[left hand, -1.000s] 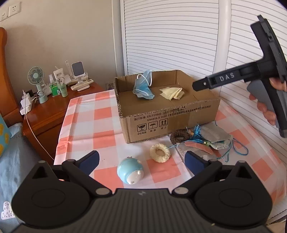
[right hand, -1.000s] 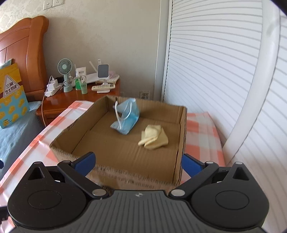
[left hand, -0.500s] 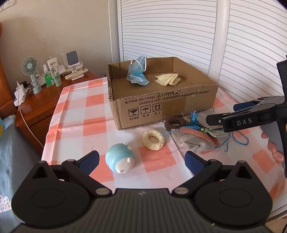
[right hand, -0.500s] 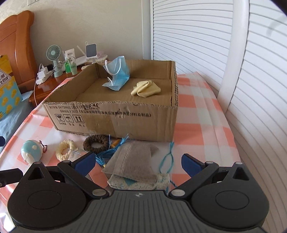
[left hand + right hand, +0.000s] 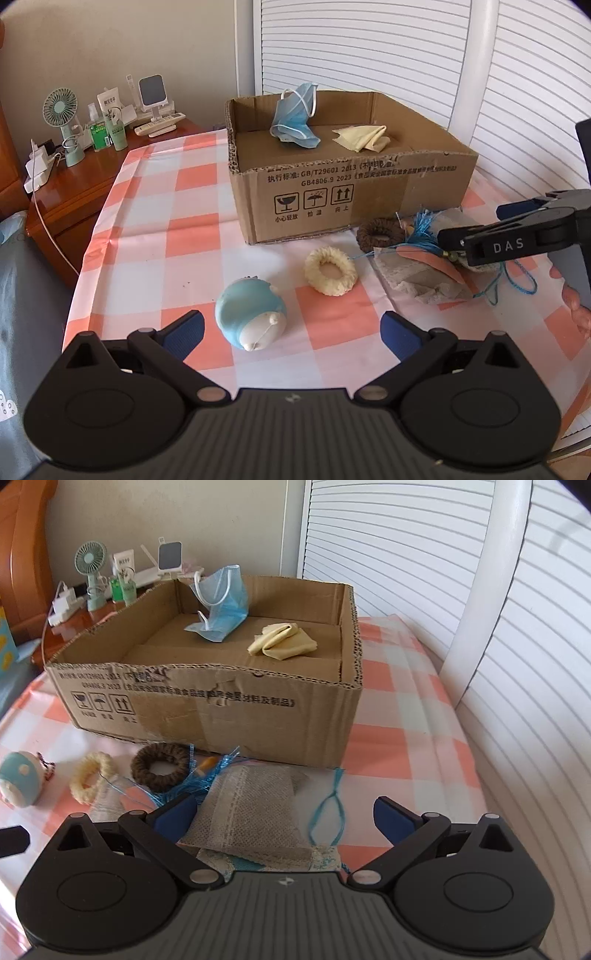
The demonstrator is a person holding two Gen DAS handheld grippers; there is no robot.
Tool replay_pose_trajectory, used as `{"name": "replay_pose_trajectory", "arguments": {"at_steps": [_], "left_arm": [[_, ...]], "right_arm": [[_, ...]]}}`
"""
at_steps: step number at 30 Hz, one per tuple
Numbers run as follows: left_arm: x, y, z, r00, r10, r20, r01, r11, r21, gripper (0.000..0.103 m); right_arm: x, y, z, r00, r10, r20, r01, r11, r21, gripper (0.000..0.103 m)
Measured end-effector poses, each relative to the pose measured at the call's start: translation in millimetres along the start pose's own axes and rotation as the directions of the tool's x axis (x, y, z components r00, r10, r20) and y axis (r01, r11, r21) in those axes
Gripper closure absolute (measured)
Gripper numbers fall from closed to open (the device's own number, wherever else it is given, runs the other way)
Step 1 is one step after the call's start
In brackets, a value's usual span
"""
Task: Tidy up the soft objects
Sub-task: 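Withdraw both grippers from the box and move the right gripper to the grey pouch, then grasp the light-blue ball toy with the left gripper while the right grasps the grey pouch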
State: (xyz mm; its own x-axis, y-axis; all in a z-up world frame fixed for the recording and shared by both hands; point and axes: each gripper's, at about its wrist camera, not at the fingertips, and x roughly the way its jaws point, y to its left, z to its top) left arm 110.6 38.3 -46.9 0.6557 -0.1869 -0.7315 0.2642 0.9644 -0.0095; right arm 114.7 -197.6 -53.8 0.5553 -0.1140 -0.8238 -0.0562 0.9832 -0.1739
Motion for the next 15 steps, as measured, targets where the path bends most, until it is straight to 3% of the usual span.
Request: {"name": "replay_pose_trajectory", "arguments": {"at_steps": [8,12,15], "left_arm": [[23.6,3.9,-3.0,0.999,0.000,-0.043,-0.001,1.000,-0.026,0.002],[35.6,9.2,-9.6,0.997,-0.004,-0.075,0.000,0.999,-0.049,0.001],[36.1,8.2,-13.2,0.999,0.013,-0.051,-0.014,0.999,-0.029,0.001]], "right_arm": [[17.2,-4.6,-8.6,0.997,0.010,-0.074,-0.010,1.000,-0.005,0.000],[19.0,-7.7,-10.5,0.997,0.032,-0.070,-0.032,0.999,0.005,0.000],[19.6,-9.0,-12.3,0.998,0.037,-0.056,-0.037,0.999,0.002,0.000]]}}
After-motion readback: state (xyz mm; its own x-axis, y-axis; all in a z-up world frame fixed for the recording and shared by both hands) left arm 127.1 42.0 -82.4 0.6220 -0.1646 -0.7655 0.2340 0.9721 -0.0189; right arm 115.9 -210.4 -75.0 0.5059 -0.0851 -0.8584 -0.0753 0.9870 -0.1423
